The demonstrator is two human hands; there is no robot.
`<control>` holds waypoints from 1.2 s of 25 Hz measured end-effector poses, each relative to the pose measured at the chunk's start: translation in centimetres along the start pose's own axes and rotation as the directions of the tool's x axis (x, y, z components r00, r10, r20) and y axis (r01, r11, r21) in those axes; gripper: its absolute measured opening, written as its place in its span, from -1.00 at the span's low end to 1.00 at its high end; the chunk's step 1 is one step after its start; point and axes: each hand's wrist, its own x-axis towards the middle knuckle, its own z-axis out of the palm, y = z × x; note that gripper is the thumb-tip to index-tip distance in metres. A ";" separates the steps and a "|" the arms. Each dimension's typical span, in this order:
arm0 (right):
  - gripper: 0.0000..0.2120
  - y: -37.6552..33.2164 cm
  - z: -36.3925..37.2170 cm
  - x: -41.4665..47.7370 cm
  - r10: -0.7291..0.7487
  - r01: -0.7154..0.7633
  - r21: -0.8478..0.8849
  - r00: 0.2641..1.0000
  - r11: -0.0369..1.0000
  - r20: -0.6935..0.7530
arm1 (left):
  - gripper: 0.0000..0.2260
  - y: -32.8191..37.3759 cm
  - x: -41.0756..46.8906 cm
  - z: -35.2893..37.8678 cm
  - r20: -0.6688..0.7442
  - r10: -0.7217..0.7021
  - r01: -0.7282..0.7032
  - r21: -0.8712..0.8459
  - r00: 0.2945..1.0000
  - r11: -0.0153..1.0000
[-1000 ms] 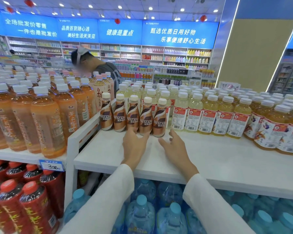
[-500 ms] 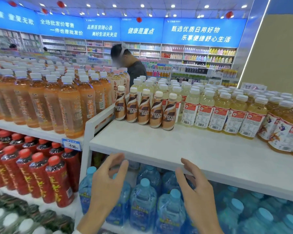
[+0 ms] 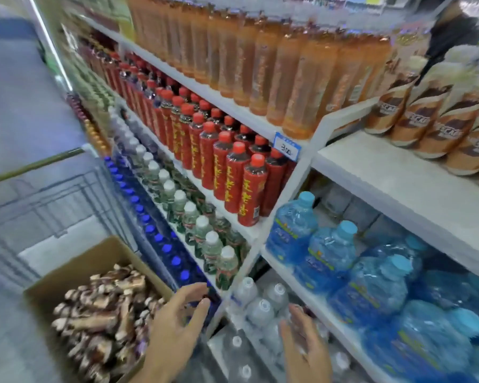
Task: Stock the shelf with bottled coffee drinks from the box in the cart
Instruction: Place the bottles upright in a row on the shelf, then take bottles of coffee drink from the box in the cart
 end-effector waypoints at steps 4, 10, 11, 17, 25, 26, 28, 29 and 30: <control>-0.76 1.8 7.8 -0.7 0.162 -0.145 -0.077 0.941 0.986 0.298 | -0.85 -5.4 -1.4 -6.9 -0.173 -0.206 0.208 -0.008 0.963 0.978; -0.77 4.5 17.8 0.0 0.245 -0.063 -0.344 0.819 0.937 0.519 | -0.82 -11.9 -1.0 -14.8 -0.371 -0.434 0.454 -0.035 0.821 0.890; -0.77 4.9 19.4 0.0 0.269 -0.046 -0.383 0.788 0.923 0.554 | -0.82 -13.4 -0.8 -16.0 -0.386 -0.471 0.493 -0.048 0.793 0.869; -0.70 5.0 26.3 -0.2 0.429 -0.071 -0.530 0.682 0.845 0.592 | -0.66 -21.6 3.0 -18.8 -0.419 -0.734 0.704 -0.260 0.534 0.661; -0.73 5.8 28.5 -1.4 0.563 -0.069 -0.652 0.579 0.755 0.590 | -0.29 -29.0 14.0 -20.1 -0.202 -0.969 0.651 -0.718 0.144 0.246; -0.72 6.2 28.5 -1.3 0.582 -0.086 -0.665 0.576 0.742 0.575 | -0.26 -30.0 15.3 -20.1 -0.229 -0.971 0.631 -0.743 0.076 0.224; -0.76 7.1 28.4 -1.1 0.608 -0.113 -0.687 0.582 0.718 0.539 | -0.16 -31.5 17.2 -20.1 -0.266 -0.960 0.612 -0.775 -0.091 0.157; -0.79 7.5 28.5 -0.7 0.618 -0.129 -0.692 0.585 0.710 0.525 | -0.11 -32.2 18.1 -19.9 -0.273 -0.950 0.606 -0.785 -0.151 0.129; -0.81 7.9 28.6 -0.4 0.629 -0.141 -0.699 0.583 0.701 0.513 | -0.08 -32.9 18.7 -19.7 -0.283 -0.939 0.608 -0.786 -0.193 0.112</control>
